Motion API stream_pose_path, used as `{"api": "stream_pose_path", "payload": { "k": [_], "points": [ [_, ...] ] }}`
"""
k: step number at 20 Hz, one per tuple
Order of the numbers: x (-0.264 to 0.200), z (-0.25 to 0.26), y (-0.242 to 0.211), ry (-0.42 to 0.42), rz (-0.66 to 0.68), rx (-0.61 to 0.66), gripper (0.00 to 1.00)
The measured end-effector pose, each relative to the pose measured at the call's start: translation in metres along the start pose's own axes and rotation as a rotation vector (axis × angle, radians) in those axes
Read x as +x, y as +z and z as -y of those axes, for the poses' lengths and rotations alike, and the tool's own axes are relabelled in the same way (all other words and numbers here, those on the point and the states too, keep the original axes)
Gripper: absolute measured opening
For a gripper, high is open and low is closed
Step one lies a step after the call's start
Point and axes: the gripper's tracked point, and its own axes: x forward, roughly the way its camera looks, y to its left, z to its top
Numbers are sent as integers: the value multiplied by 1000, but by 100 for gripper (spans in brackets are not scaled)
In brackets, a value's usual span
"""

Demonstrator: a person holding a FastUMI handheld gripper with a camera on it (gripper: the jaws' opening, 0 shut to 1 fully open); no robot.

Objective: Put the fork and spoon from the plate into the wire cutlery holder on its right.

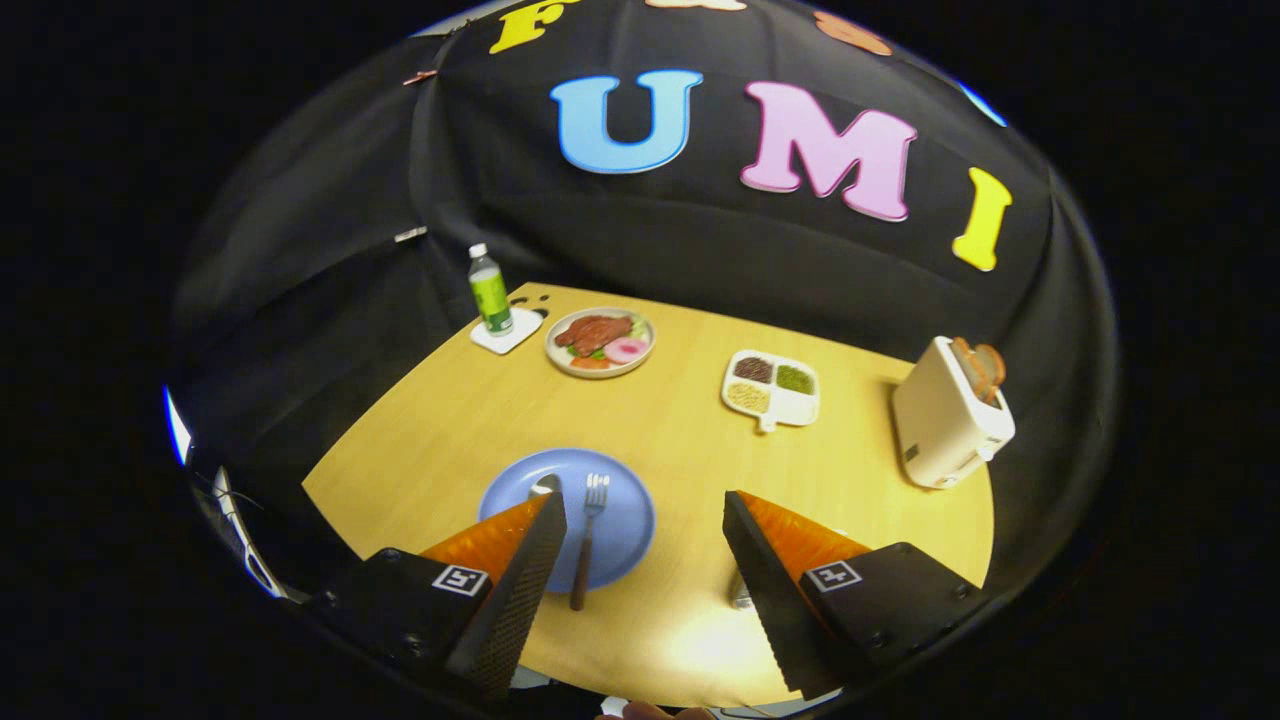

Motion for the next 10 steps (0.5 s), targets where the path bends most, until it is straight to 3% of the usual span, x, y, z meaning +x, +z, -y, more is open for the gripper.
{"api": "stream_pose_path", "payload": {
  "k": [5,10],
  "points": [
    [50,-36,-49,110,-220,-28,99],
    [82,-42,-92,140,-360,-63,99]
  ]
}}
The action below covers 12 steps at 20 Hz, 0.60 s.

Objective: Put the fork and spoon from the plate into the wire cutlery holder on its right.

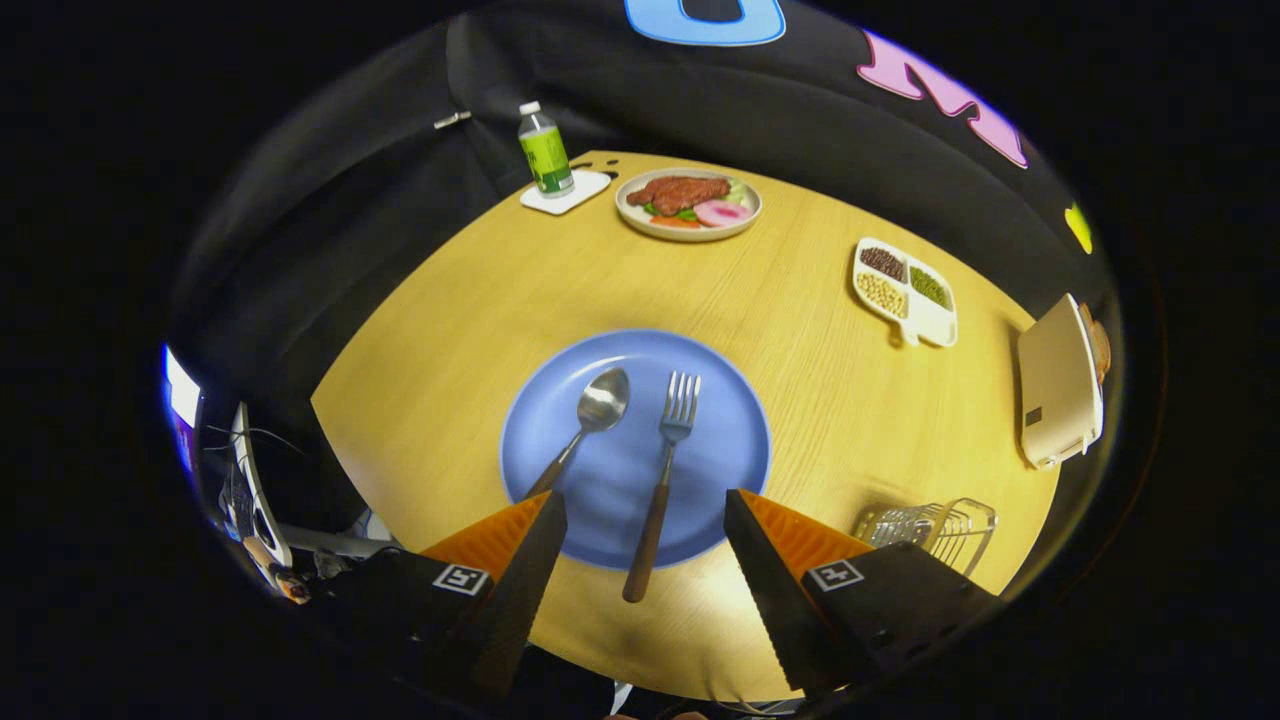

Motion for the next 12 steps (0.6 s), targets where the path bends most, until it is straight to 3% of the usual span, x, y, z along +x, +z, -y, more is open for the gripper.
{"api": "stream_pose_path", "payload": {
  "k": [3,5,6,9,12],
  "points": [
    [21,1,-12,-7,-59,10,95],
    [32,3,-17,-4,-90,15,86],
    [36,2,-18,-4,-105,18,77],
    [48,1,-24,1,-150,28,65],
    [55,5,-28,-10,-183,35,38]
  ]
}}
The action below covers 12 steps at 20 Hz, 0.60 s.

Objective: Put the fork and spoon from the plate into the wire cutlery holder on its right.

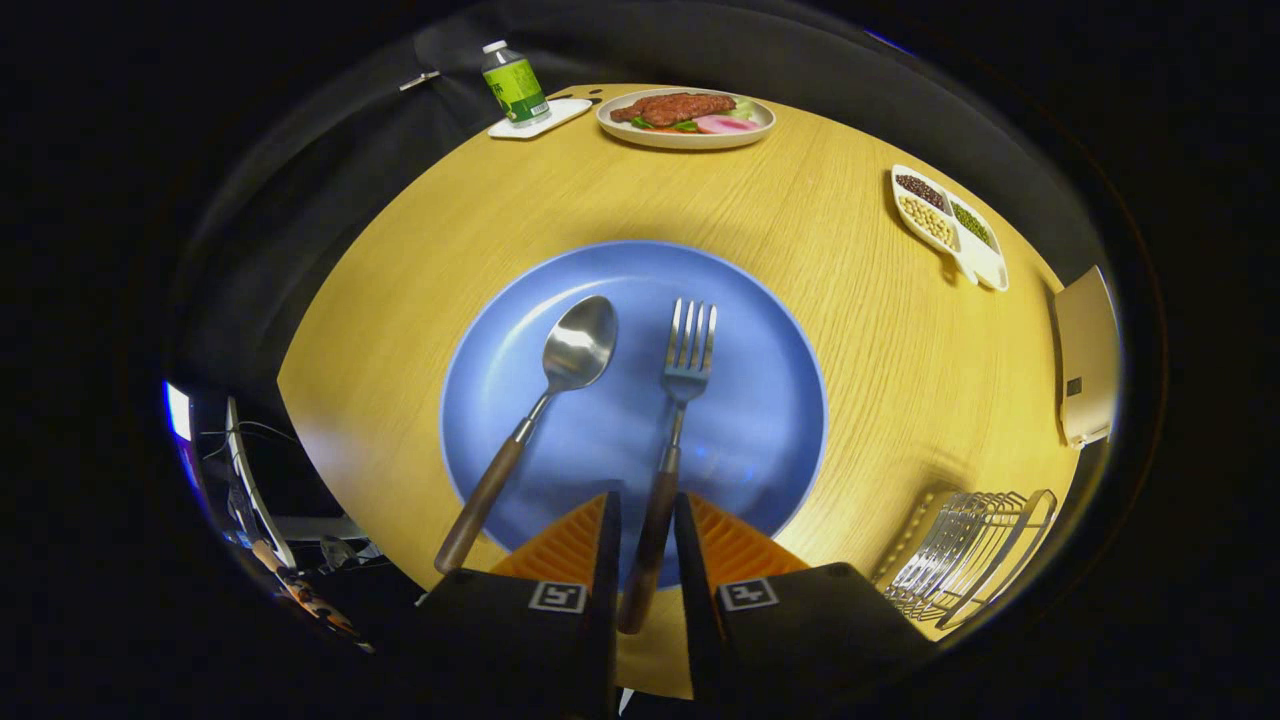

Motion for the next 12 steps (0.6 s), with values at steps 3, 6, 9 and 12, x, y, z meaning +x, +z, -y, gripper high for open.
{"api": "stream_pose_path", "payload": {
  "k": [3,6,9,12],
  "points": [
    [7,-2,-11,32,-76,2,23],
    [6,-2,-9,60,-61,6,13],
    [6,-3,-7,102,-51,31,11],
    [-3,-2,-6,124,-28,25,8]
  ]
}}
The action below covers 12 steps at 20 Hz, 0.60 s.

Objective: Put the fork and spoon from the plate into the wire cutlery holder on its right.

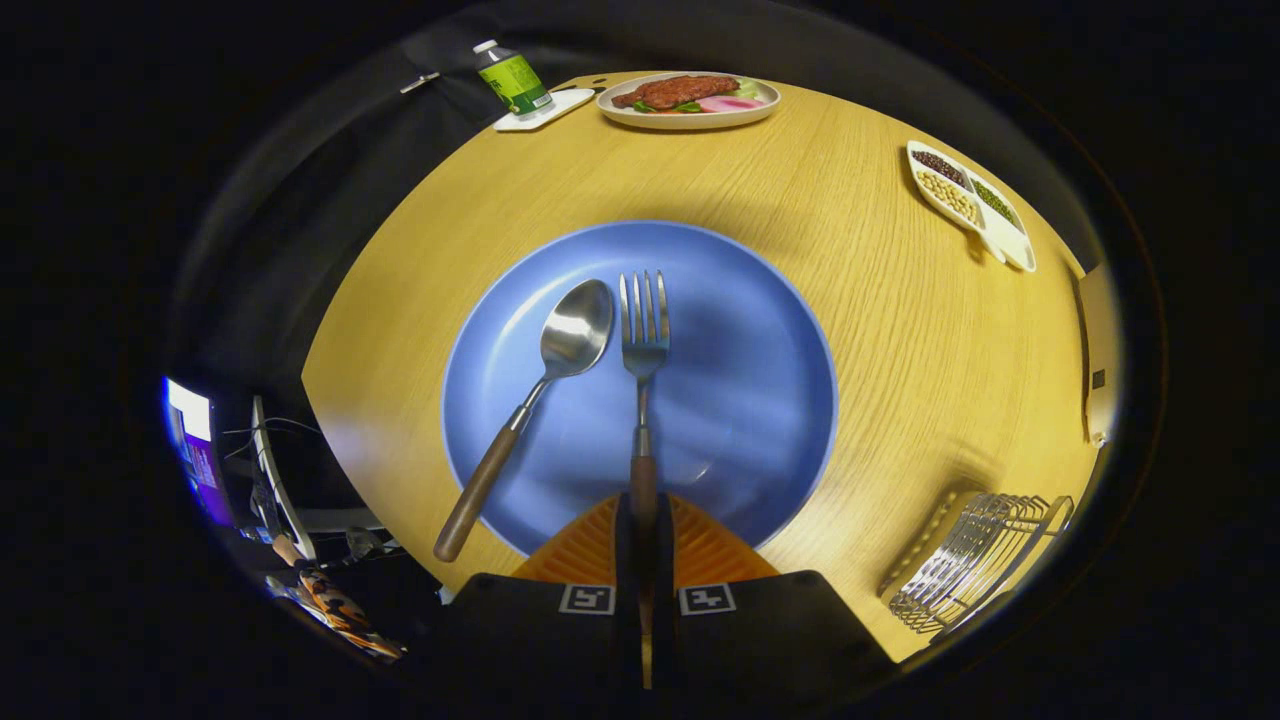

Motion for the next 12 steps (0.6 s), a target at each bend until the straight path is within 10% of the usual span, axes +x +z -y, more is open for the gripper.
{"api": "stream_pose_path", "payload": {
  "k": [12],
  "points": [
    [-118,52,-30,-29,34,-26,8]
  ]
}}
